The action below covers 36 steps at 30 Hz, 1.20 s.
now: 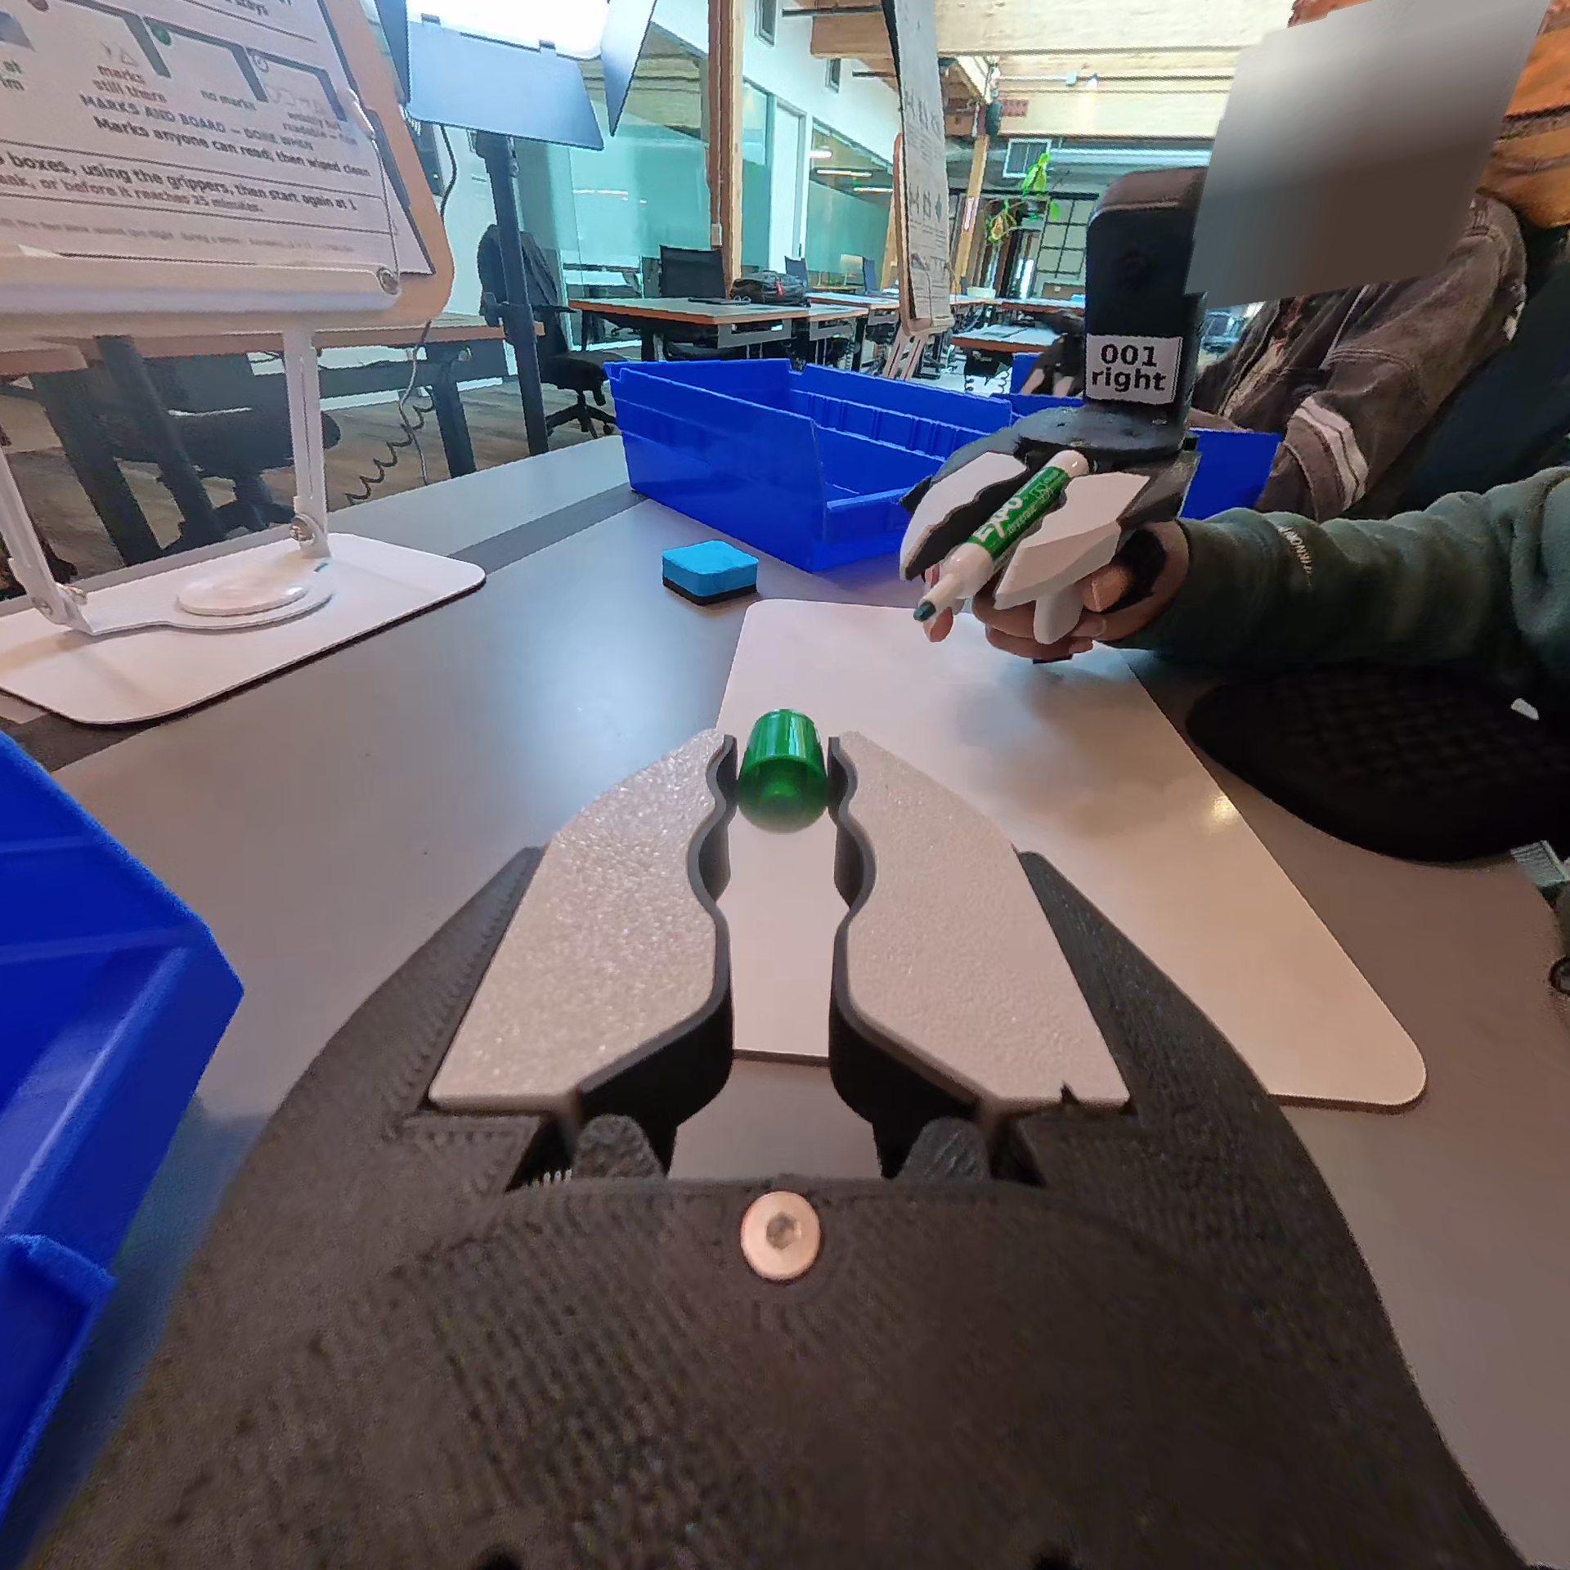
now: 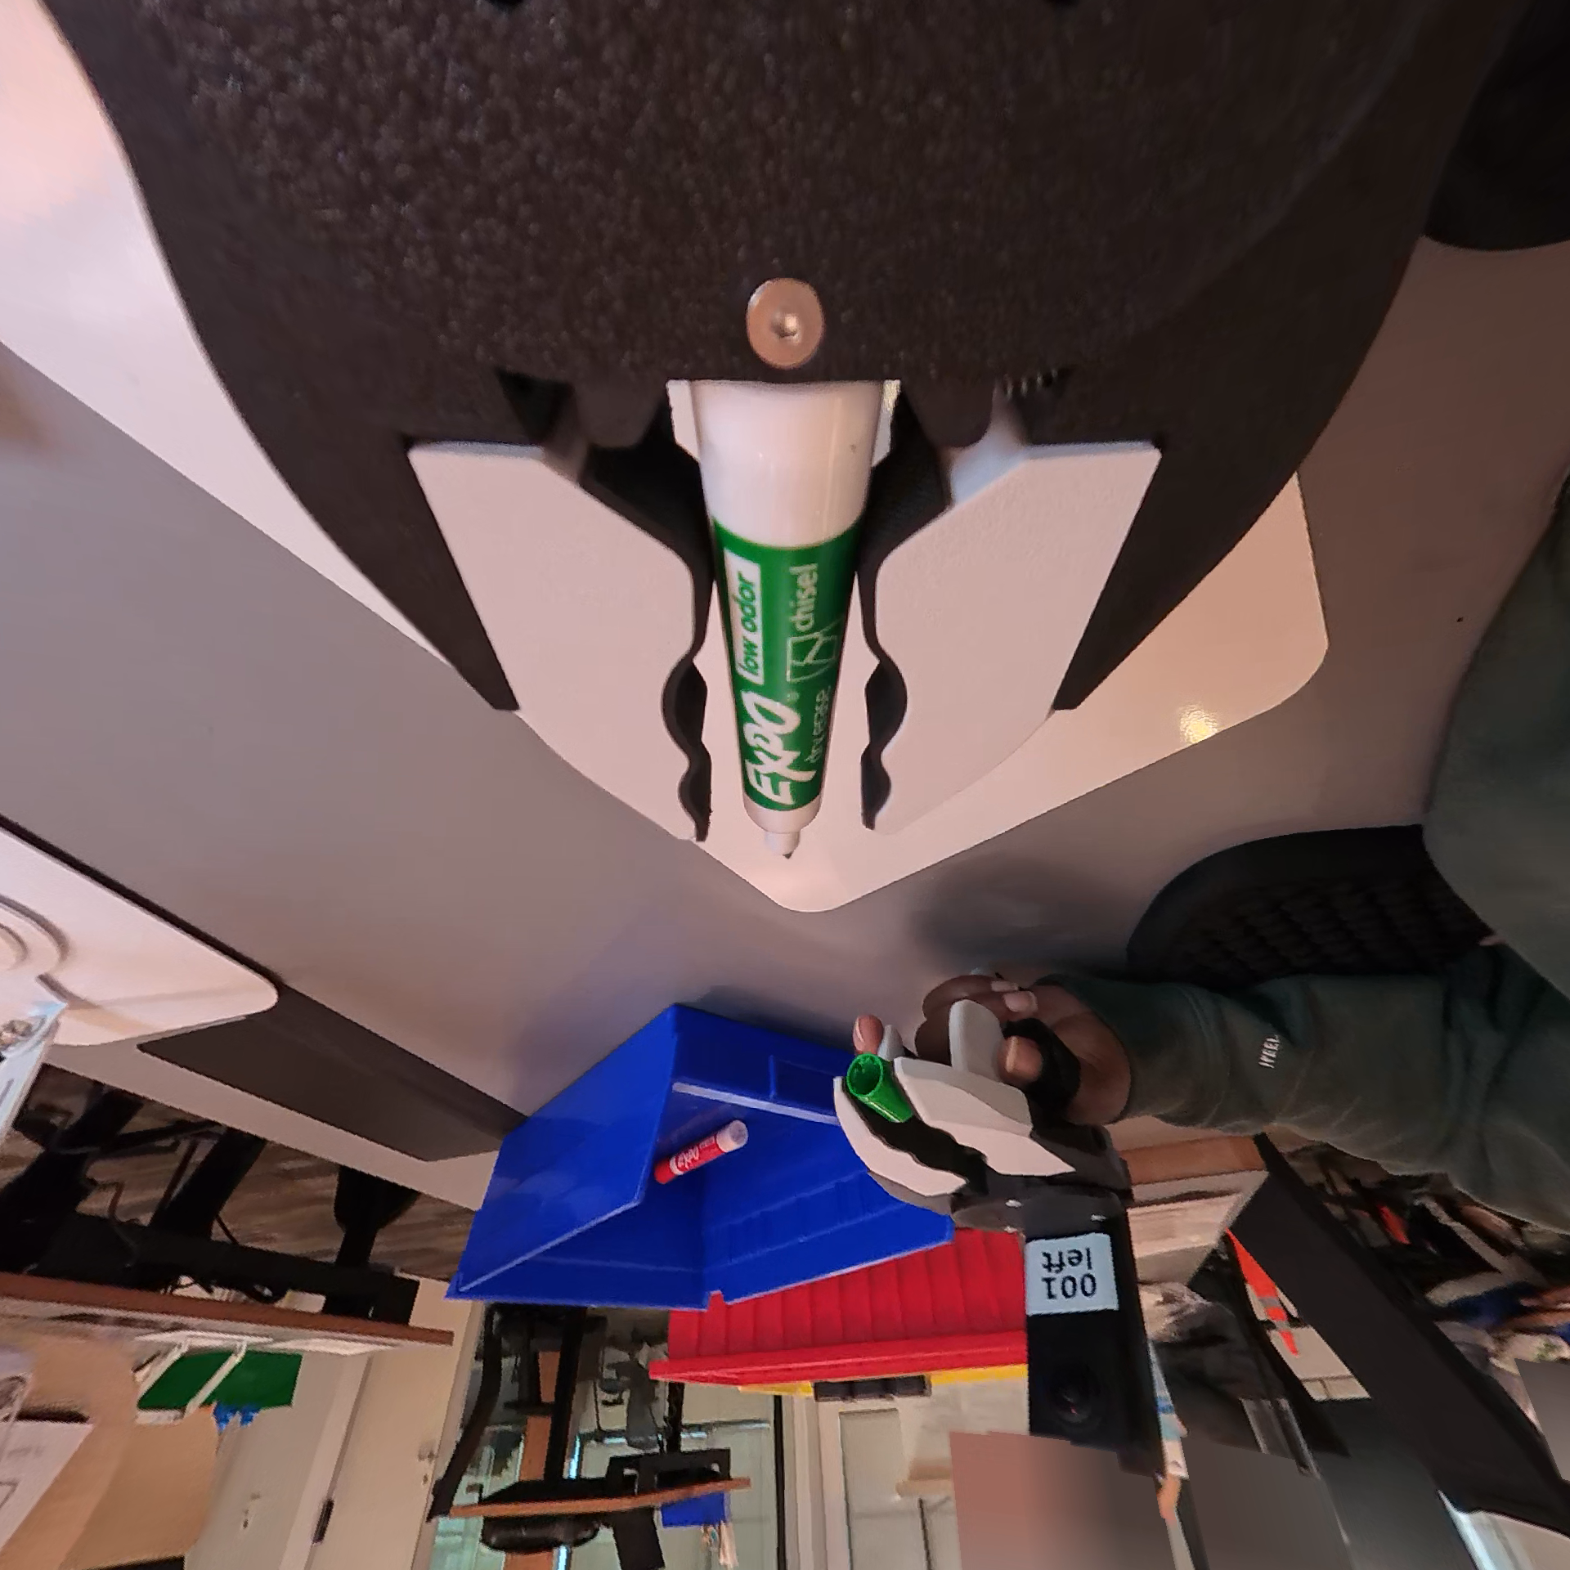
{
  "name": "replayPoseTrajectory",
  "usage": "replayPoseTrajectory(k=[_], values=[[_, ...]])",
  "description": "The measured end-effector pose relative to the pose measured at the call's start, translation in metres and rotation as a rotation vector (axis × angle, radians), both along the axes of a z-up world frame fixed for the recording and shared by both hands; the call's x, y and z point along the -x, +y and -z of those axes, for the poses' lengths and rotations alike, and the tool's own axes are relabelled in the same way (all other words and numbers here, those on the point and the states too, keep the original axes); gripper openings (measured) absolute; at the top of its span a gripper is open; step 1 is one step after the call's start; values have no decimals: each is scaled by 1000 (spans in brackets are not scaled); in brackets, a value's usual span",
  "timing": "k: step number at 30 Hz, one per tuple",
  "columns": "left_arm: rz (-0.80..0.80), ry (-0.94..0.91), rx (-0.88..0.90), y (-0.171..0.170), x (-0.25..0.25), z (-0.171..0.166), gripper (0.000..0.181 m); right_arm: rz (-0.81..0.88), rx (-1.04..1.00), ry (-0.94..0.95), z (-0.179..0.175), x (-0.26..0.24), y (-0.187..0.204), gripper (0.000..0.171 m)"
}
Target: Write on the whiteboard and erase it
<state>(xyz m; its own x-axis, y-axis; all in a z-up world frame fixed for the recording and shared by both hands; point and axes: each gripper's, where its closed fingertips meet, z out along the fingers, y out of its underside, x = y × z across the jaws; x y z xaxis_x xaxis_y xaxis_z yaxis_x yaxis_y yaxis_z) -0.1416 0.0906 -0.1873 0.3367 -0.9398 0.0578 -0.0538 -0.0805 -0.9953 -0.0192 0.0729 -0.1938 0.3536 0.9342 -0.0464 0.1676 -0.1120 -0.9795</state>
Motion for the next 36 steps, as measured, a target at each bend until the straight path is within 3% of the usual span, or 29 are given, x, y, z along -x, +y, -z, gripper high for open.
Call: replayPoseTrajectory(k=[9, 27, 36], values=[[-25, 35, -17, 4, 1, 5, 20, 184, -19, -149, 17, -11, 21, 34], [-47, 20, -19, 6, 5, 2, 20, 161, -36, -190, 22, -5, 18, 35], [-8, -18, 27, 4, 1, 5, 20, 58, -48, -231, 21, 25, 16, 34]])
